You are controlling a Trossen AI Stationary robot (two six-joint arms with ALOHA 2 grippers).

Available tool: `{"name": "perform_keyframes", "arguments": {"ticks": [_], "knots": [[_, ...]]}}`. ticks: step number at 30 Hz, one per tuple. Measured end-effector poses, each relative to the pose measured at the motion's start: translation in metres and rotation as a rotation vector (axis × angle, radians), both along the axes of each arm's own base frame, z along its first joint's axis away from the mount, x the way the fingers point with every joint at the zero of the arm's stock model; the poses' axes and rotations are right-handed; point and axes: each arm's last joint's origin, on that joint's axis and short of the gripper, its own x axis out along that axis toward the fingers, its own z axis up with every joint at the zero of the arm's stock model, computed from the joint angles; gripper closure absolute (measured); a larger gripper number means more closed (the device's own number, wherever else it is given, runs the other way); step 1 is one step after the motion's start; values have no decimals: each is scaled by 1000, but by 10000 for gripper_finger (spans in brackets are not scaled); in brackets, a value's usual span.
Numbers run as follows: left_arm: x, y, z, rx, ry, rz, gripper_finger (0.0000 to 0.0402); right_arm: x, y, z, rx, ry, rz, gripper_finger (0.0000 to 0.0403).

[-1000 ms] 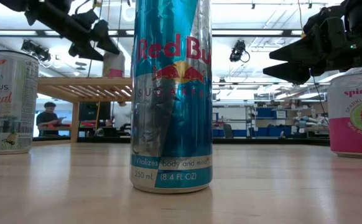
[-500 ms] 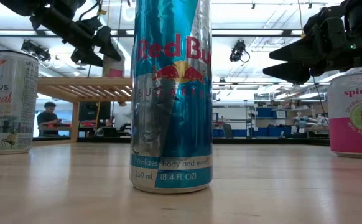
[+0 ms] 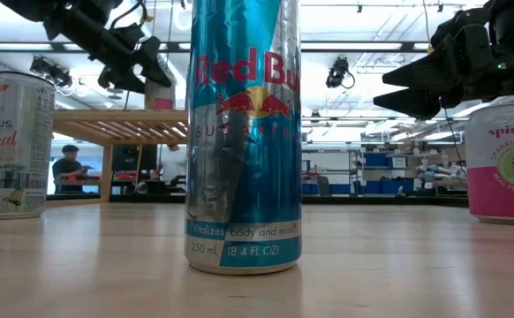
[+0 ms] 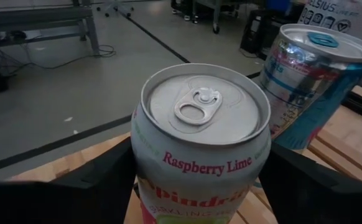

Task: Place canned beverage on shelf
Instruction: Put the top pink white soda can on the shelf

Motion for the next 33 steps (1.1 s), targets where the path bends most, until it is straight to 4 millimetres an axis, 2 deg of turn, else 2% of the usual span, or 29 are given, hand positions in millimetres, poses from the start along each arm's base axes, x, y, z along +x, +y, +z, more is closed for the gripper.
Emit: {"name": "perform_keyframes", "arguments": {"ticks": [11, 18, 24, 33], "knots": [[15, -19, 0, -4, -29, 90, 98, 0, 0, 0, 0, 0, 0, 4], [27, -32, -3, 39, 10, 175, 97, 0, 0, 0, 0, 0, 0, 4], [37, -35, -8, 59, 26, 246, 97, 0, 0, 0, 0, 0, 0, 4], [42, -43, -10, 94, 41, 329, 97, 0, 0, 0, 0, 0, 0, 4]]}}
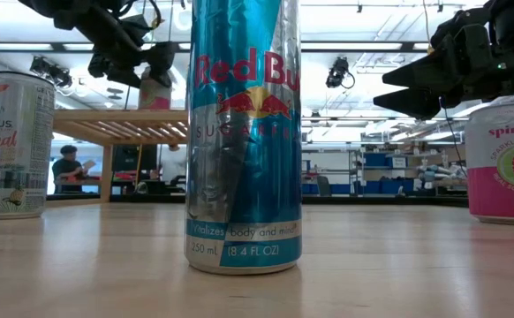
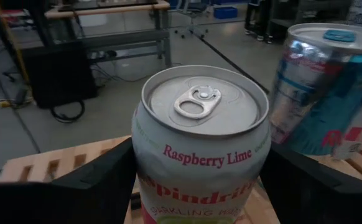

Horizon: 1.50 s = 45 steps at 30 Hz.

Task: Place canned beverage on shelf
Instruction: Put the top pink white soda can on the shelf

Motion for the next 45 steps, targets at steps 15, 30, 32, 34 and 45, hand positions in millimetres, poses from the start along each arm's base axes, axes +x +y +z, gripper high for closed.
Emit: {"name": "perform_keyframes", "arguments": {"ticks": [15, 30, 32, 34, 45], "knots": [[2, -2, 1, -11, -88, 0, 97, 0, 0, 0, 0, 1, 0, 4], [2, -2, 2, 2, -63, 7, 84, 0, 0, 0, 0, 0, 0, 4], [1, -2, 1, -2, -55, 7, 84, 0, 0, 0, 0, 0, 0, 4], [1, -2, 1, -2, -55, 8, 84, 0, 0, 0, 0, 0, 0, 4], [2, -2, 2, 9, -34, -1, 83, 0, 0, 0, 0, 1, 0, 4]]}}
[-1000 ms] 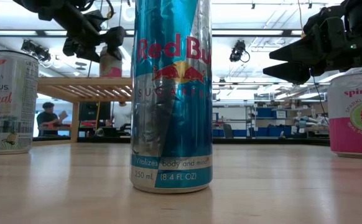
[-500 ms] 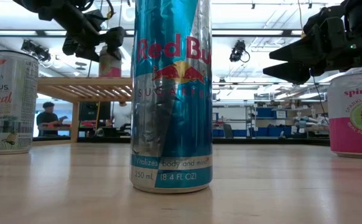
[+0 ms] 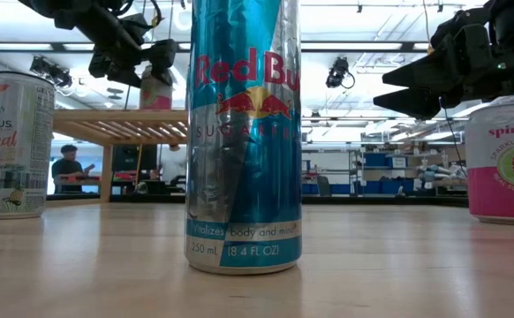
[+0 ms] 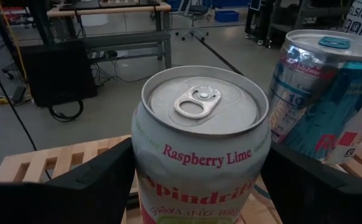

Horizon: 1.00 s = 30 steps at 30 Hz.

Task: Place canned beverage on shelf
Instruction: Put the top pink white soda can on the shelf

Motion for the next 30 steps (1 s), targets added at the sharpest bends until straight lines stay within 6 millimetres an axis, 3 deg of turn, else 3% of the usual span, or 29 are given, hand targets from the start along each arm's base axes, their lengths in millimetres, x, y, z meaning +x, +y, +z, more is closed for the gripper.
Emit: {"name": "perform_keyframes", "arguments": {"ticks": [6, 12, 30], "knots": [[0, 1, 0, -9, -4, -9, 77, 0, 0, 0, 0, 0, 0, 4], [-2, 2, 0, 0, 9, 23, 9, 0, 0, 0, 0, -1, 0, 4], [-2, 2, 8, 43, -48, 35, 12, 0, 0, 0, 0, 0, 0, 4]]}}
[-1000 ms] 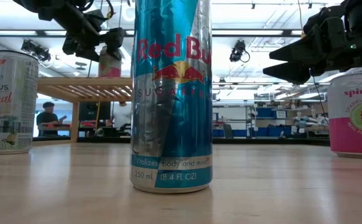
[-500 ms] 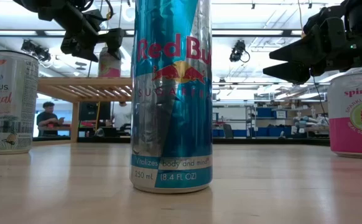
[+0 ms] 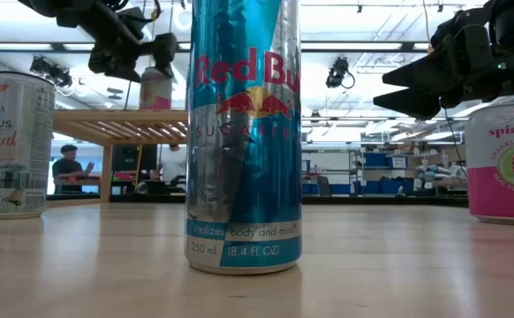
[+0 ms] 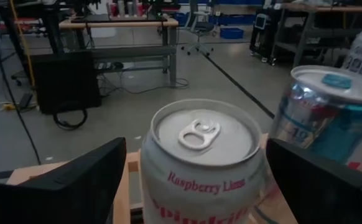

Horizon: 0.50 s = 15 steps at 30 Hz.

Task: Place canned beverage on shelf
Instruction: Put the top pink white soda can on the shelf, then put the top white yellow soda can on the shelf

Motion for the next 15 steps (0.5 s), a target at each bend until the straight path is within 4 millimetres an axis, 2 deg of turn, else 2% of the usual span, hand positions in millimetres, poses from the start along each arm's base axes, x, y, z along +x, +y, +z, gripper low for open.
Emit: {"name": "perform_keyframes", "arguments": {"ticks": [8, 15], "knots": [[-1, -3, 9, 48, -24, -31, 12, 0, 0, 0, 0, 0, 0, 4], [-13, -8, 22, 96, -41, -29, 12, 0, 0, 0, 0, 0, 0, 4]]}}
